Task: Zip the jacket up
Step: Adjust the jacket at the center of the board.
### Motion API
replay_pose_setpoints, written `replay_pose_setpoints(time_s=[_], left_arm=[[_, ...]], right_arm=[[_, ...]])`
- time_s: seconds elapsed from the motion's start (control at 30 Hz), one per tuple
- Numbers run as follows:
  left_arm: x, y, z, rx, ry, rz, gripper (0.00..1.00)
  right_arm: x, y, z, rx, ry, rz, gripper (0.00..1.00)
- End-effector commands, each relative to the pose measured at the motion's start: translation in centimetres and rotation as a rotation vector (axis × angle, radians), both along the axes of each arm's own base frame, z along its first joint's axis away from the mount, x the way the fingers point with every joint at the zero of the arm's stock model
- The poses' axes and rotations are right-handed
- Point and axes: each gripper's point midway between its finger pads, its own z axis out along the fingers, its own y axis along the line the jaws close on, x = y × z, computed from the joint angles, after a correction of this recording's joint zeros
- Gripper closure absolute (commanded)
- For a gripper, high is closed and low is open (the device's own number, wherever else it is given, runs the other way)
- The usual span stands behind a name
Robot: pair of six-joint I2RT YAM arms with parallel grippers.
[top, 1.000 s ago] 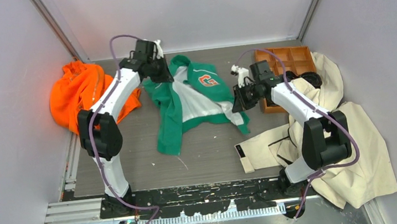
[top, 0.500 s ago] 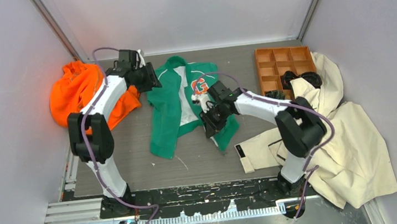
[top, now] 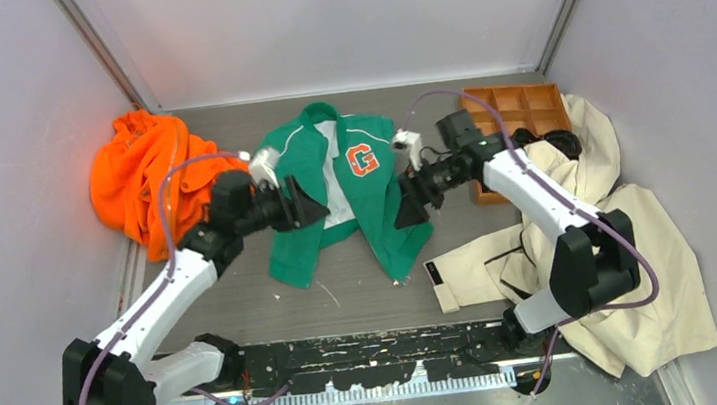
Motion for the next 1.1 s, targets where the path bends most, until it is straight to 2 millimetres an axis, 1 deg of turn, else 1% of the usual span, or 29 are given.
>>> replay_pose_setpoints(time_s=[0.0,0.03,0.07,0.13,0.2,0.33,0.4,0.47,0.53,0.6,0.67,0.7,0.73,0.8,0.87,0.9,0.93,1.0,1.07], left_arm=[[-2.6,-4.0,0.3,-0.136,-0.066,0.014,0.47],[-3.6,-4.9,-0.2,-0.153,-0.069,0.017,0.47],[-4.3,-5.4,-0.9,-0.162,-0.069,0.035,0.48],[-5.1,-6.1,-2.1,-0.175,-0.082,0.084,0.48],[-5.4,-6.8,-3.2,-0.187,-0.094,0.129,0.47],[-5.8,-8.8,-5.3,-0.206,-0.047,0.129,0.46],[-5.7,-9.8,-6.1,-0.229,-0.013,0.124,0.46],[-5.5,-10.4,-6.4,-0.249,-0.007,0.119,0.41],[-5.1,-10.2,-6.3,-0.207,-0.04,0.122,0.36],[-4.9,-9.4,-5.8,-0.097,-0.085,0.132,0.33],[-4.8,-8.5,-4.2,-0.02,-0.151,0.136,0.32],[-4.8,-8.2,-3.6,-0.011,-0.172,0.139,0.31],[-4.8,-7.9,-3.1,-0.016,-0.189,0.146,0.3],[-4.9,-7.5,-2.6,-0.05,-0.204,0.162,0.27],[-5.2,-7.3,-2.5,-0.127,-0.201,0.172,0.31],[-5.5,-7.2,-2.5,-0.178,-0.184,0.187,0.32],[-5.8,-6.8,-3.3,-0.212,-0.161,0.197,0.29],[-6.4,-6.7,-3.3,-0.285,-0.154,0.189,0.25],[-7.0,-6.9,-3.4,-0.313,-0.153,0.157,0.22]], right_arm=[[0.0,-1.8,3.4,0.153,-0.039,0.018,0.24],[0.1,-2.2,3.7,0.167,-0.051,0.007,0.24],[0.3,-2.5,3.8,0.177,-0.059,-0.004,0.23],[0.5,-2.8,4.1,0.186,-0.081,-0.021,0.24],[0.7,-2.9,4.0,0.185,-0.09,-0.034,0.24],[0.9,-2.9,3.8,0.179,-0.089,-0.043,0.24],[0.9,-3.0,3.8,0.173,-0.095,-0.046,0.24],[1.0,-3.1,3.9,0.169,-0.108,-0.054,0.24],[1.1,-3.2,4.2,0.166,-0.123,-0.06,0.23],[1.1,-3.2,4.3,0.168,-0.136,-0.062,0.24],[1.1,-3.2,4.5,0.172,-0.144,-0.068,0.24],[1.1,-3.2,4.6,0.173,-0.148,-0.071,0.23],[1.2,-3.2,4.6,0.172,-0.151,-0.075,0.24],[1.2,-3.2,4.7,0.176,-0.148,-0.08,0.24],[1.1,-3.2,4.8,0.181,-0.148,-0.085,0.24],[1.1,-3.1,4.8,0.183,-0.148,-0.087,0.24],[1.1,-3.1,4.8,0.187,-0.148,-0.088,0.24],[1.1,-3.1,4.7,0.191,-0.145,-0.094,0.24],[1.1,-3.1,4.5,0.191,-0.148,-0.095,0.24]])
